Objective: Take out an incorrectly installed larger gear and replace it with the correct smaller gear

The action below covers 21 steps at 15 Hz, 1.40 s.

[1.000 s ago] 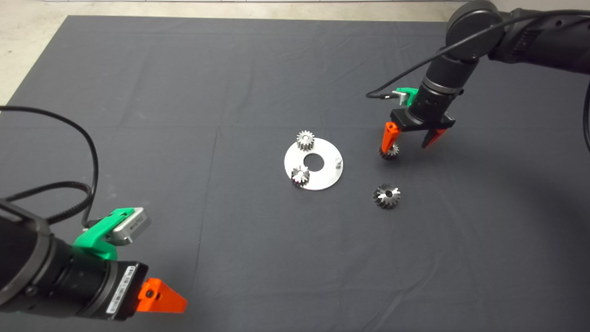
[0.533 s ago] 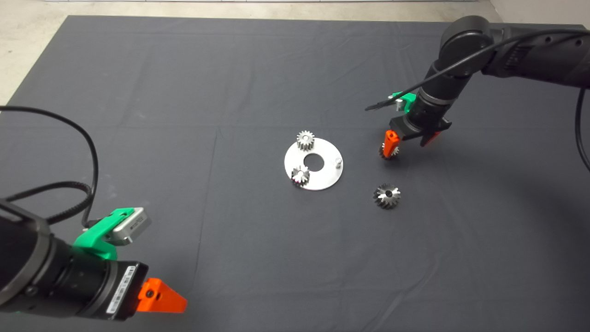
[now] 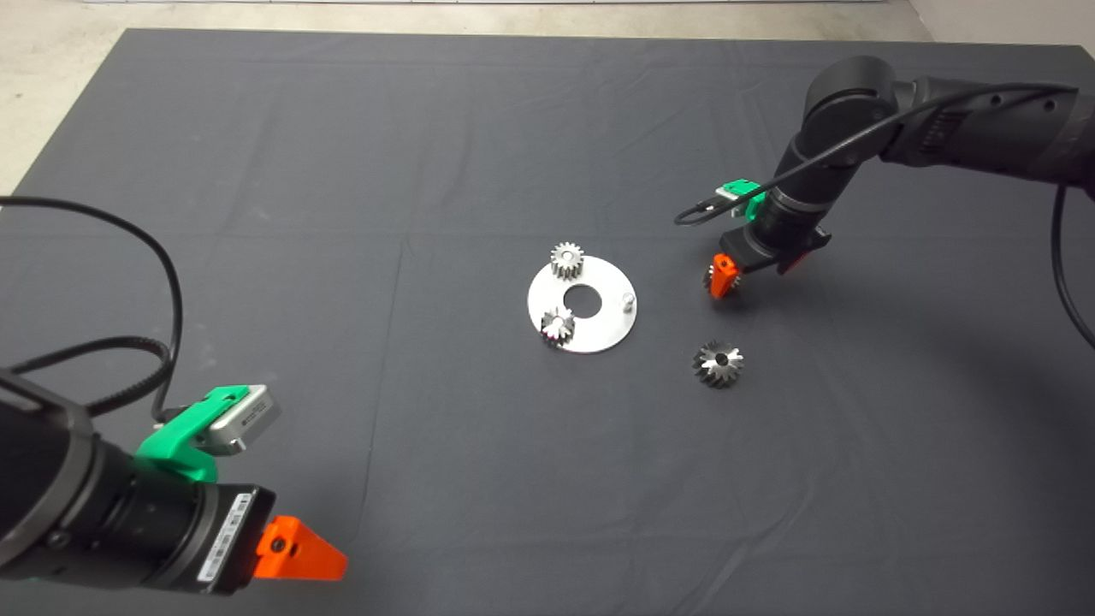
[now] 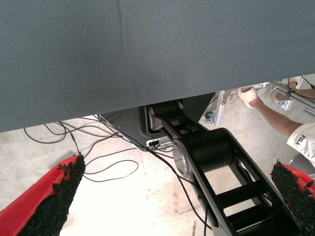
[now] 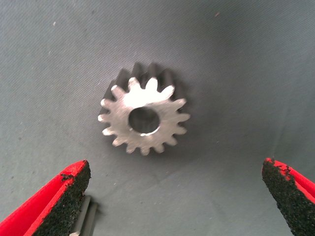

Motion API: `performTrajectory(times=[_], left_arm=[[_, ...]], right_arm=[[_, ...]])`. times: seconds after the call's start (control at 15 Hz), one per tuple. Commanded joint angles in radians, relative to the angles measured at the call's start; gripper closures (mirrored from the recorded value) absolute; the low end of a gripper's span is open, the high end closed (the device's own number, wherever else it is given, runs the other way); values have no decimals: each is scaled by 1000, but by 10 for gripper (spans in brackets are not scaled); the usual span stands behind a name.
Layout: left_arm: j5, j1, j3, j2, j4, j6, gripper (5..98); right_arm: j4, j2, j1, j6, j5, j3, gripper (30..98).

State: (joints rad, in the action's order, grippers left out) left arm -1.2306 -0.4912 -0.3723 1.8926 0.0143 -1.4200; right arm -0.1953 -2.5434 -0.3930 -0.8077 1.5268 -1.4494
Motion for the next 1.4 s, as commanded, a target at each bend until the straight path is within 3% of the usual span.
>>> performTrajectory(times=[0.0,0.53,0.93,1.33], left_arm=[[-1,-10,18,3,-20,3,59],[-1,-10,18,26,-20,1,59],[-1,-10,18,26,-20,1,59],[-1,-10,18,26,-20,1,59]], right_arm=[[-52,-14,-4,8,131,-2,363],[-50,-79,-6,10,128,-61,363],[-47,-81,-6,10,115,-126,363],[-47,-81,-4,10,113,-126,363]])
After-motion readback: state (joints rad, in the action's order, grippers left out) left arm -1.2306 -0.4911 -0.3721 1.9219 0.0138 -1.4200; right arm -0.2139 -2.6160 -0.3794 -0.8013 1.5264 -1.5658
